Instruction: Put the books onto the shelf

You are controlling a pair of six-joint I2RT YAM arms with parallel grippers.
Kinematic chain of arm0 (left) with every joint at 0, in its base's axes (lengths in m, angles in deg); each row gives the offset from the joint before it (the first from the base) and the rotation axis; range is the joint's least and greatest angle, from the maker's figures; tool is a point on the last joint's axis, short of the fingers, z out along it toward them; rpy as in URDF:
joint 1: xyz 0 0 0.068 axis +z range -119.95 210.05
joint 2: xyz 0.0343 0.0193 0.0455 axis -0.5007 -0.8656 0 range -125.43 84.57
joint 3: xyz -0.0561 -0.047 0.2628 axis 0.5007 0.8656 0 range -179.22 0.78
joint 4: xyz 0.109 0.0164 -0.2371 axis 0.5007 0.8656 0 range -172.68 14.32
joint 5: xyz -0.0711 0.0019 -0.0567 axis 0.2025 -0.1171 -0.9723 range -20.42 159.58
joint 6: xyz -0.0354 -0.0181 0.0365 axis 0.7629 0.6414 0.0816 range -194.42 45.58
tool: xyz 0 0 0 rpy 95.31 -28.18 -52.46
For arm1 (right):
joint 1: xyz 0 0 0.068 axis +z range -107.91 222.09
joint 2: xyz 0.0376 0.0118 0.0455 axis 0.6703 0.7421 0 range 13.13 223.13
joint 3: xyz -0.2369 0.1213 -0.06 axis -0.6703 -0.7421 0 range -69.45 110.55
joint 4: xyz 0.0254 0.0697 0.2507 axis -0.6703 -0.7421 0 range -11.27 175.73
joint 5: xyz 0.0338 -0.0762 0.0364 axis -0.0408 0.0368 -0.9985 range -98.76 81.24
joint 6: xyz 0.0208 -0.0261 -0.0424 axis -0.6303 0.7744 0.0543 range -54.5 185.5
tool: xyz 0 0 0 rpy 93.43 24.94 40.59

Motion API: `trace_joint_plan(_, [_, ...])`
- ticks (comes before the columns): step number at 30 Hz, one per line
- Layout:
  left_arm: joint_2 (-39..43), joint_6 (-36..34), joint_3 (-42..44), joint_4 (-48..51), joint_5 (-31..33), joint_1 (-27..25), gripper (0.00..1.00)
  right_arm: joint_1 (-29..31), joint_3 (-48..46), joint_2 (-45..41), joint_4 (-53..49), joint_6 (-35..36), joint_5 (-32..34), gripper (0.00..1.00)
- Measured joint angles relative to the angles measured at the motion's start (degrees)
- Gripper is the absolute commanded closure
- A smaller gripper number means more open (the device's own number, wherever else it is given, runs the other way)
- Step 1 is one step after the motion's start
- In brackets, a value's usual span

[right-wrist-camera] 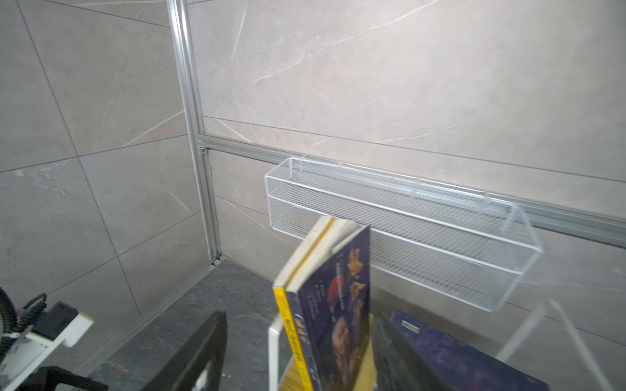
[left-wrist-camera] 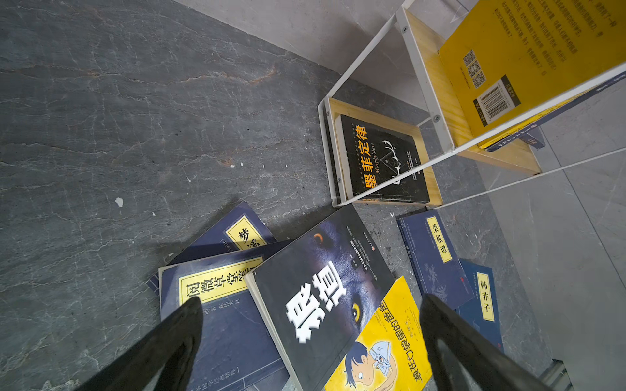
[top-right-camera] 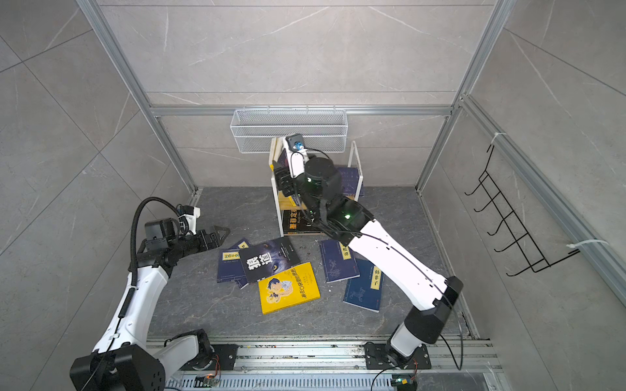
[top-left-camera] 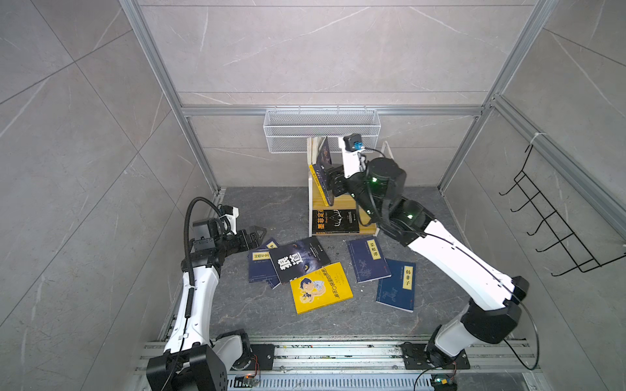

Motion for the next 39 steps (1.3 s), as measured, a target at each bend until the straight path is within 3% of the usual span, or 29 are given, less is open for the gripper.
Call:
trace_joint_plan(6, [0.00, 0.00, 0.00, -0.02, 0.00, 0.50, 0.00, -14.58, -10.47, -13.84, -5.27, -10.47, -3.10, 0.17])
trace_joint_plan(13, [0.00, 0.02, 0.00, -0.02, -0.04, 0.81, 0.00, -26.67, -24.44, -24.11, -6.88, -23.15, -9.25, 0.18])
trace_joint_plan(18, [0.00, 0.02, 0.00, 0.00, -0.07, 0.83, 0.00, -35.95, -37.46, -27.06, -4.59, -38.10, -14.71, 0.25])
trace_joint_plan(24, [0.00, 0.02, 0.00, 0.00, -0.09, 0.83, 0.00, -37.92, -53.90, -26.97, 6.47, -55.45, -19.54, 0.28])
trace_joint_plan(28, [0.00, 0.02, 0.00, 0.04, -0.11, 0.83, 0.00, -39.60, -60.89, -24.26, 16.50, -62.99, -20.79, 0.29])
trace_joint_plan(34, [0.00, 0.02, 0.00, 0.02, -0.13, 0.83, 0.00, -41.97, -63.63, -16.17, 33.86, -69.44, -22.10, 0.30])
trace_joint_plan(39, [0.00, 0.02, 0.00, 0.00, -0.13, 0.83, 0.00, -41.97, -66.66, -12.83, 46.36, -70.79, -22.32, 0.32])
